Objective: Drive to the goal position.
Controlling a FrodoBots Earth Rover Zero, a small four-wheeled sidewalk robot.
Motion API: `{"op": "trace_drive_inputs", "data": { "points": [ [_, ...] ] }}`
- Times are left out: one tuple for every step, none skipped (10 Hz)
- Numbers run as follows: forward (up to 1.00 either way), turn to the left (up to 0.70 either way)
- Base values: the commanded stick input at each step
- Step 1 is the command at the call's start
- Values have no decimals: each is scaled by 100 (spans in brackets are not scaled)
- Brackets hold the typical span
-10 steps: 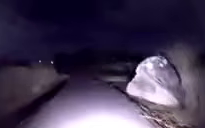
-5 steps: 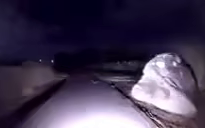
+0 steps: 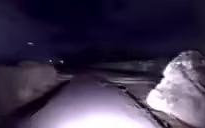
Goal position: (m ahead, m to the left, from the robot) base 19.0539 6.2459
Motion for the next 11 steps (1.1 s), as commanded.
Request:
{"op": "trace_drive_inputs", "data": {
  "points": [
    [85, 0],
    [85, 0],
    [85, 0],
    [85, 0],
    [85, 0],
    [85, 0],
    [85, 0],
    [85, 0],
    [85, 0],
    [85, 0],
    [85, 0]
  ]
}}
